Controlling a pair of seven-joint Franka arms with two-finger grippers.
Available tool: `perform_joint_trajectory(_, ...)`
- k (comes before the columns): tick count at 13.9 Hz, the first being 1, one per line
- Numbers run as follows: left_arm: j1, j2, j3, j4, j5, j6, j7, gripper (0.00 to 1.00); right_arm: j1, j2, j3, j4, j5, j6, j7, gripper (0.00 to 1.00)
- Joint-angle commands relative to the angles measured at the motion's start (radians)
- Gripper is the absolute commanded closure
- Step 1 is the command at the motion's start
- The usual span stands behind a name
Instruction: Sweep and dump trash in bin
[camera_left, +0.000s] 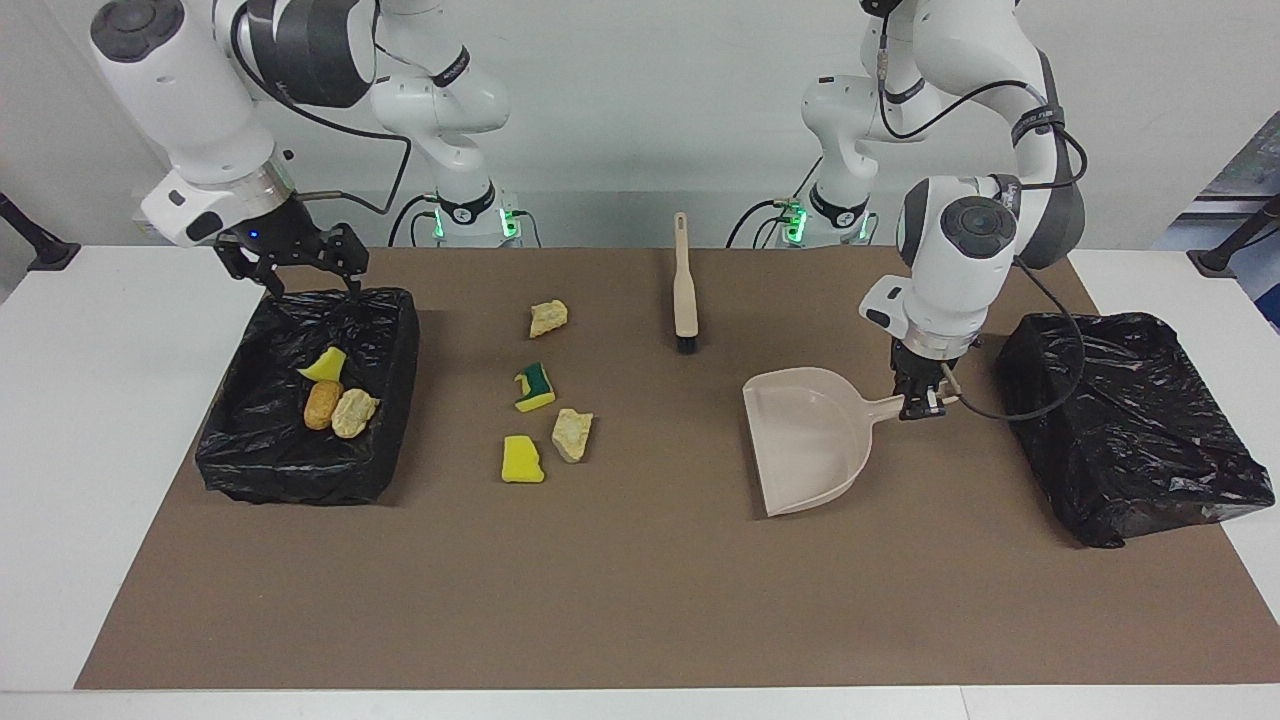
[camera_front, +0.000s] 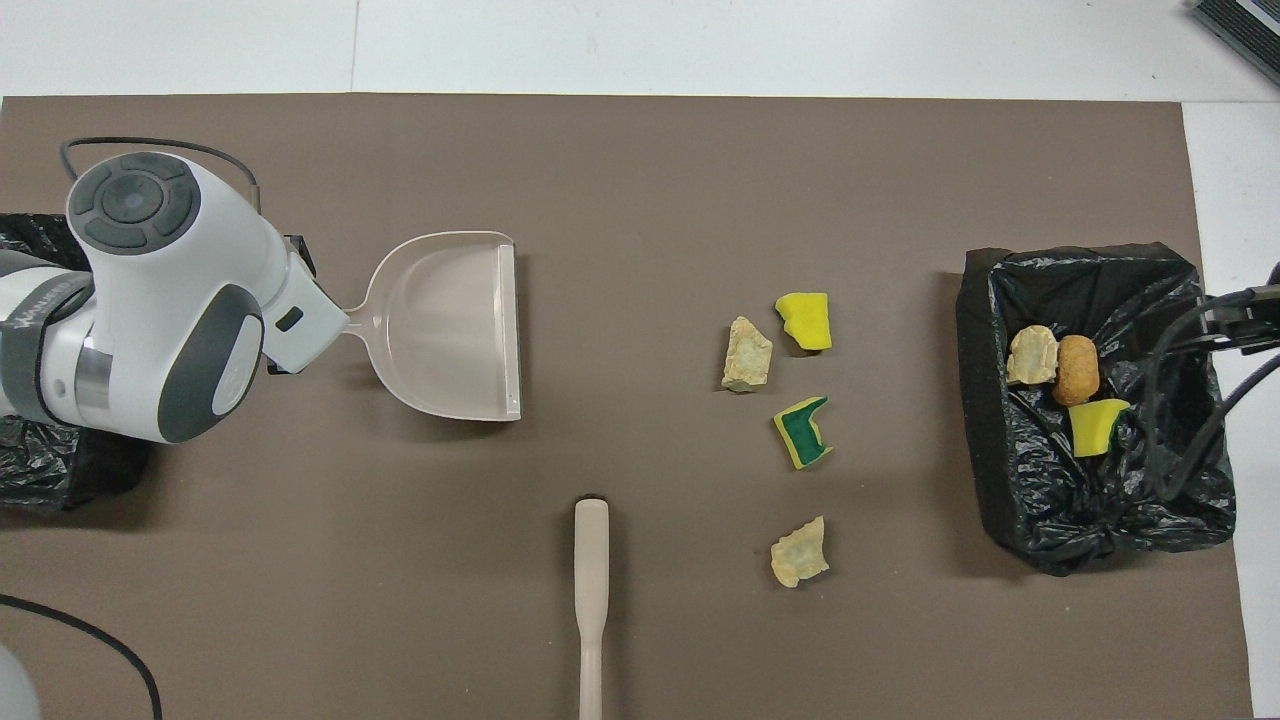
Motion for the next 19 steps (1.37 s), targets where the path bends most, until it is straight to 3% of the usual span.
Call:
perform_joint_trajectory(1, 0.011, -0.012, -0.005, -0.009, 0.017, 0.02, 0.001, 1.0, 0.049, -0.053, 0.01, -0.142, 0.11, 0.074, -0.041, 0.0)
perform_joint_trajectory(5, 0.009, -0.014, -0.006, -0.01, 0.016, 0.02, -0.002, 1.0, 0.186, -0.086, 0.021, -0.263, 0.146, 0.145, 0.108, 0.0)
perform_joint_trajectory(8, 0.009, -0.014, -0.006, -0.012, 0.016, 0.02, -0.002, 1.0, 0.331, -0.083, 0.021, -0.293, 0.146, 0.184, 0.362, 0.0)
perform_joint_trajectory(13, 0.009, -0.017, -0.006, -0.017, 0.016, 0.02, -0.003, 1.0, 0.577, -0.073, 0.022, -0.391, 0.146, 0.354, 0.7, 0.0)
perform_joint_trajectory(19, 0.011, -0.017, -0.006, -0.02, 0.014, 0.022, -0.002, 1.0, 0.877, -0.052, 0.022, -0.452, 0.091, 0.407, 1.019, 0.0)
